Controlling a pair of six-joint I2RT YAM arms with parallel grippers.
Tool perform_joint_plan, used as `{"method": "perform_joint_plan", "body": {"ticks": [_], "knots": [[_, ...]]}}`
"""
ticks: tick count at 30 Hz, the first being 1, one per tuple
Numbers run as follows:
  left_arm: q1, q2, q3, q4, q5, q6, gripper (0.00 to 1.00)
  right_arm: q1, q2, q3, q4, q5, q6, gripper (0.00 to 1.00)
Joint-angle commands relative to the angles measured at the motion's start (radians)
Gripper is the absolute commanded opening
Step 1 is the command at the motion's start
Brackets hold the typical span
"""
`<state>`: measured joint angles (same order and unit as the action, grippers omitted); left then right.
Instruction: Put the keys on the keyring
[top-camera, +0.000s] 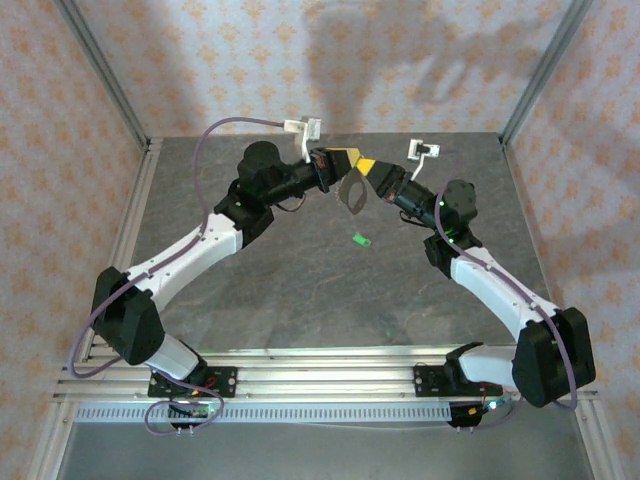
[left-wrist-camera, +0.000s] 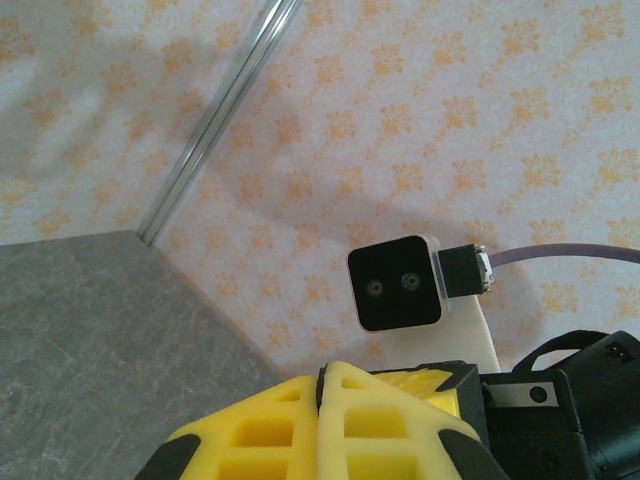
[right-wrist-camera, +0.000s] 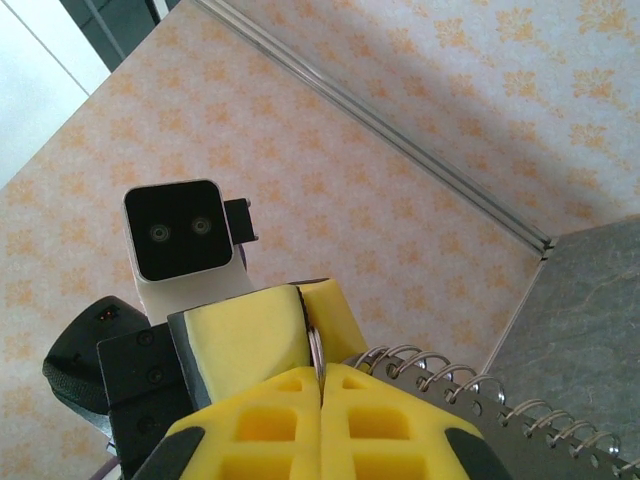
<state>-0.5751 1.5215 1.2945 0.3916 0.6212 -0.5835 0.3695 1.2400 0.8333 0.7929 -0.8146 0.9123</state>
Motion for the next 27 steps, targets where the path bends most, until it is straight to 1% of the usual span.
{"method": "perform_joint_plan", "body": {"ticks": [1, 2, 4, 6, 7, 9, 12, 16, 17, 21, 27], "knots": [[-0.028, 0.015, 0.025, 0.007, 0.091, 0.004, 0.0, 0.006, 0.016, 0.054, 0.004, -0.019, -0.037, 0.0], [-0.029, 0.014, 0.022, 0.011, 0.081, 0.003, 0.0, 0.006, 0.016, 0.056, 0.0, -0.018, -0.038, 0.01], [-0.028, 0.009, 0.016, 0.016, 0.062, 0.002, 0.0, 0.005, 0.015, 0.059, -0.007, -0.013, -0.039, 0.21], [-0.028, 0.004, 0.008, 0.022, 0.05, 0.002, 0.0, 0.003, 0.009, 0.06, -0.024, -0.01, -0.048, 0.34], [-0.028, 0.0, 0.005, 0.02, 0.04, 0.004, 0.0, -0.002, 0.003, 0.058, -0.033, -0.008, -0.054, 0.38], [-0.025, -0.006, -0.002, 0.024, 0.035, 0.005, 0.0, -0.016, -0.013, 0.052, -0.041, -0.003, -0.056, 0.43], [-0.019, -0.012, -0.012, 0.033, 0.036, 0.002, 0.0, -0.047, -0.038, 0.044, -0.047, -0.005, -0.052, 0.46], [-0.016, -0.014, -0.017, 0.044, 0.052, 0.001, 0.0, -0.085, -0.051, 0.035, -0.056, -0.02, -0.053, 0.48], [-0.014, -0.015, -0.016, 0.042, 0.055, 0.002, 0.0, -0.094, -0.08, 0.031, -0.057, -0.022, -0.051, 0.49], [-0.009, -0.016, -0.006, 0.037, 0.073, 0.008, 0.0, -0.112, -0.088, 0.033, -0.051, -0.056, -0.057, 0.49], [-0.004, -0.009, 0.018, 0.025, 0.11, 0.014, 0.0, -0.113, -0.068, 0.056, -0.048, -0.125, -0.069, 0.46]]}}
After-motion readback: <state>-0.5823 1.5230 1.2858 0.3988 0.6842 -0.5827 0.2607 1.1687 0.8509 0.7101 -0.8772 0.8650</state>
